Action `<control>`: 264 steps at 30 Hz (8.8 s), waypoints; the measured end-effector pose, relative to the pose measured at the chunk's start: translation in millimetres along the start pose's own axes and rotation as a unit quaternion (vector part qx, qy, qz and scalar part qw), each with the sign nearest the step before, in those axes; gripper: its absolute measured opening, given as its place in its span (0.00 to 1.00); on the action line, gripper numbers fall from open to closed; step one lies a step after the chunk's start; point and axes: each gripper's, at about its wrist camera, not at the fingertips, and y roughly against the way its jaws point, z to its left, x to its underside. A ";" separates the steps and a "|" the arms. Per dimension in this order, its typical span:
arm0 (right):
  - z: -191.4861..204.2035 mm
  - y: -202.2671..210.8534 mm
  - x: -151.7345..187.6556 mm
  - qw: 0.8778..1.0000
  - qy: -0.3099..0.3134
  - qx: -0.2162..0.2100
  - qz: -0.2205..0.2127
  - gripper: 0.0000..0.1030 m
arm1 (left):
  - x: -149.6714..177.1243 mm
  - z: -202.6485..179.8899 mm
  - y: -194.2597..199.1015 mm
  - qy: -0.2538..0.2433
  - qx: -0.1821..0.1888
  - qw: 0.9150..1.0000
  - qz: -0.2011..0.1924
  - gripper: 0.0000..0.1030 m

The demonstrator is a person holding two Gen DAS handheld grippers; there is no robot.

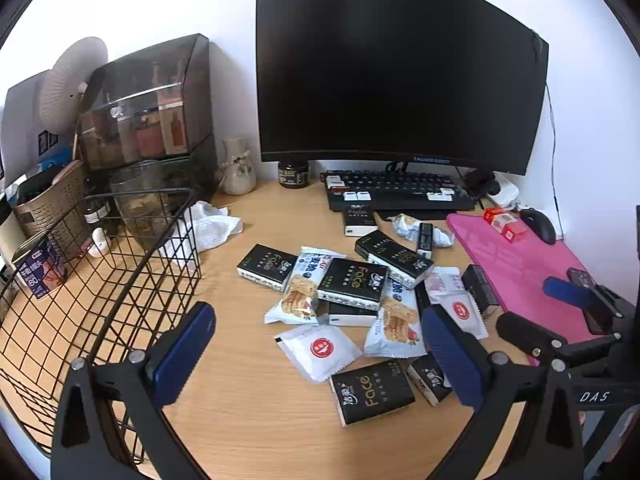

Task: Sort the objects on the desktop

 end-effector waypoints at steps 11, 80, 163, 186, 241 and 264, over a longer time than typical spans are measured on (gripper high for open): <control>-1.8 3.2 0.6 1.000 0.003 0.006 -0.005 1.00 | 0.1 -0.1 -1.4 0.004 0.006 1.000 0.004 0.99; -44.6 -48.3 8.3 0.998 -0.016 0.036 0.054 1.00 | 47.3 -26.9 -88.2 -0.037 0.032 0.988 0.145 0.72; 79.5 -10.7 -66.8 0.993 0.087 -0.073 -0.004 0.60 | -15.4 31.9 44.0 -0.006 -0.018 1.000 -0.011 0.81; -10.6 -86.2 -5.4 0.993 -0.024 -0.032 0.108 0.60 | 14.0 -33.1 -75.9 -0.061 0.036 0.992 0.107 0.81; -25.1 -64.5 -2.5 0.994 0.002 -0.014 0.108 0.10 | 18.4 -49.0 -67.9 -0.089 0.038 0.988 0.122 0.81; -73.6 -46.4 19.6 0.993 -0.029 0.009 0.113 0.10 | 33.6 -113.9 -100.7 -0.075 0.105 0.976 0.175 0.84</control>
